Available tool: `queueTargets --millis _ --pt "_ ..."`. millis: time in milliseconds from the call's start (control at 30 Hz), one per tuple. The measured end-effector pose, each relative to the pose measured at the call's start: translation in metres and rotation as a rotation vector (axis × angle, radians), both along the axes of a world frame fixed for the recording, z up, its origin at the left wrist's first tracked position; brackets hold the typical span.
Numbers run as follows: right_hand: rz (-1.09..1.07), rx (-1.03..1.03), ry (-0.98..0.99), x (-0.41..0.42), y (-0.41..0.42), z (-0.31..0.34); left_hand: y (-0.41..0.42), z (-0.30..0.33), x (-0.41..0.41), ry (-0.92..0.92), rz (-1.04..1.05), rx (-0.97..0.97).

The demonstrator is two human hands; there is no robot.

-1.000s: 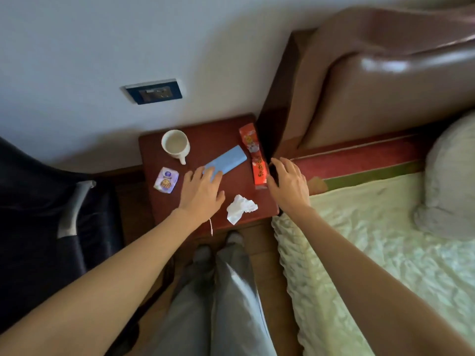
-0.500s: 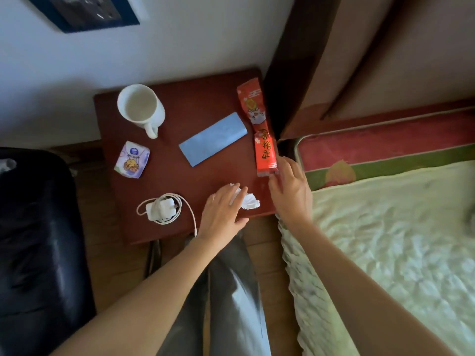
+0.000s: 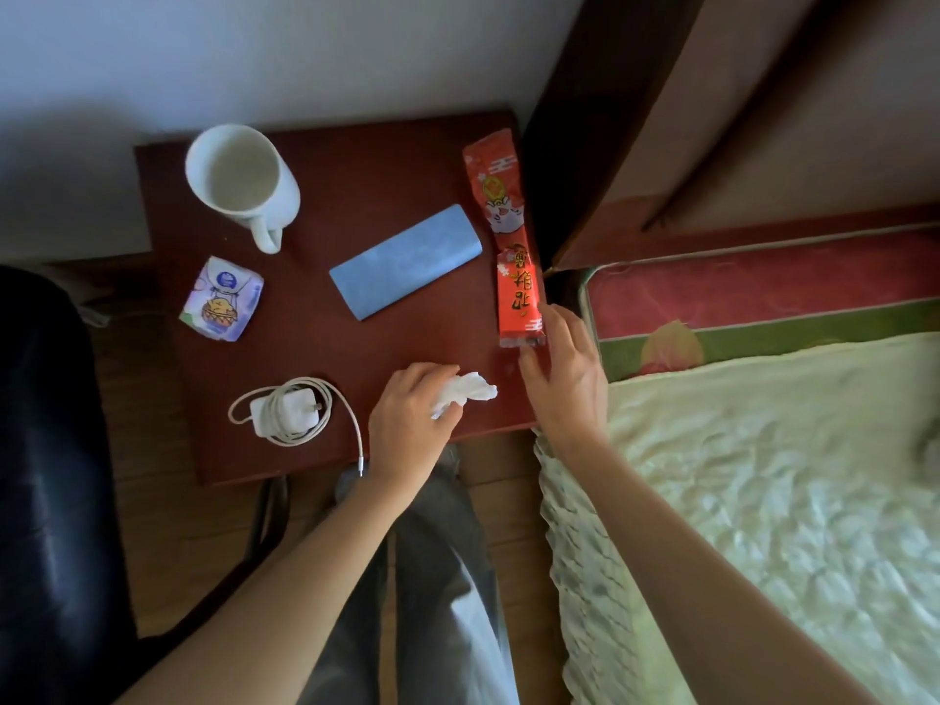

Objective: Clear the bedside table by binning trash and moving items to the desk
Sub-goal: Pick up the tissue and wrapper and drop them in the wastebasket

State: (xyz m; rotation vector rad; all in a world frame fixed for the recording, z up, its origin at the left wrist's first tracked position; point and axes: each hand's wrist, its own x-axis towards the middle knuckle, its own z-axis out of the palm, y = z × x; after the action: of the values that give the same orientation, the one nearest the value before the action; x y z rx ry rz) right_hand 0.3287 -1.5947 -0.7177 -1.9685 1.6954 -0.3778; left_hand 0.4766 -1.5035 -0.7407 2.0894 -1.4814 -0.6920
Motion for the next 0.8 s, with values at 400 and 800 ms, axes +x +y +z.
queueTargets --millis 400,800 --pt "-0.111 0.146 0.235 0.058 -0.049 -0.020 -0.003 0.045 0.036 0.258 0.241 0.009" --pt "-0.304 -0.057 0.075 0.048 -0.040 0.009 0.001 0.074 0.056 0.268 0.294 -0.010"
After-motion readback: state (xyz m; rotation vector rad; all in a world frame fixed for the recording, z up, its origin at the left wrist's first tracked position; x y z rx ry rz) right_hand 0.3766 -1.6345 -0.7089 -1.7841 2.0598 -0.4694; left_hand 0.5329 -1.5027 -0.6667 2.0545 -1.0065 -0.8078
